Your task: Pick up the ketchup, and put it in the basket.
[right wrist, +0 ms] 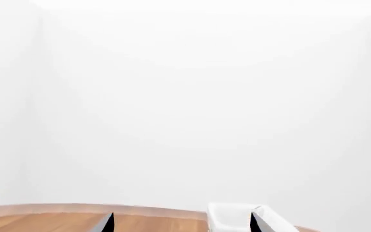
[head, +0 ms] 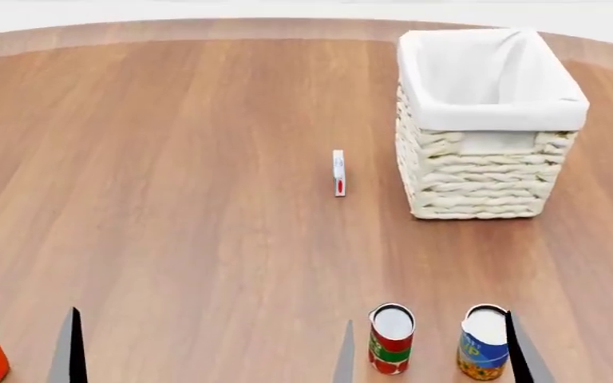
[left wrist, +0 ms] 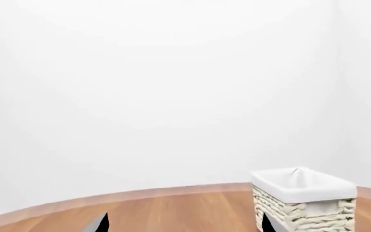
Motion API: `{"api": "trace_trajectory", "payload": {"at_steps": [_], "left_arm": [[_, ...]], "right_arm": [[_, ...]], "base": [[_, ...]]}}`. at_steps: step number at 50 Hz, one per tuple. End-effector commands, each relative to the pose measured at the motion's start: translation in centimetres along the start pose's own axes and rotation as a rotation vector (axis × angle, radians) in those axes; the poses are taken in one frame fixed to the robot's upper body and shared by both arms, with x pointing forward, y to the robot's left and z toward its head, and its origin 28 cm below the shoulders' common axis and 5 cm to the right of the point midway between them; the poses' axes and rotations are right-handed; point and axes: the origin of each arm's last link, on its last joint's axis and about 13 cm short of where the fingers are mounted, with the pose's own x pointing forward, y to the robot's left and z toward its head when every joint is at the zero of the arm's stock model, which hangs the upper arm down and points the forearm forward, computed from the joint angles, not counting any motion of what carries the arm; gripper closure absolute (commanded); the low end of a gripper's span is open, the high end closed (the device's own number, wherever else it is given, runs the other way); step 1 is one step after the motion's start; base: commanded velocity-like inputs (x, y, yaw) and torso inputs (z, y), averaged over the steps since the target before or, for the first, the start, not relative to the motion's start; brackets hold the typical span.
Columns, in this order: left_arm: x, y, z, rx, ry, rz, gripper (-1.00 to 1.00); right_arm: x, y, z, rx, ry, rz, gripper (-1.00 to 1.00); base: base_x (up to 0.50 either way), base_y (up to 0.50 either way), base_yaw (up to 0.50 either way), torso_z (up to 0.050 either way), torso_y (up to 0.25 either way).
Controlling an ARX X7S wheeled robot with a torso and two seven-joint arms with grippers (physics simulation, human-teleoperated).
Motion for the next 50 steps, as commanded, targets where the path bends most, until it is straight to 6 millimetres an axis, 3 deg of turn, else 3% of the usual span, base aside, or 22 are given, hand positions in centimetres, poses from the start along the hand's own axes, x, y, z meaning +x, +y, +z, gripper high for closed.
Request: {"api": "trace_trajectory", "payload": {"at_steps": [1,46,50], "left_arm": [[0.14,0.21,0.28,0.005,-0.04,0.011,-1.0],[0.02,0.14,0.2,-0.003,-0.03,-0.003,-1.0],[0.05,0.19,0.2,-0.003,-0.03,-0.002,-1.0]], "right_arm": [[0.16,-0.22,0.14,-0.003,-0.022,-0.008,-1.0],[0.16,-0.03,0.04,0.01,0.009,0.001,-1.0],[0.06,0.02,0.24,0.022,-0.006,0.011,-1.0]], "base": [[0.5,0.0,0.0,0.0,0.0],[0.5,0.0,0.0,0.0,0.001],[0.06,0.0,0.0,0.0,0.0]]}}
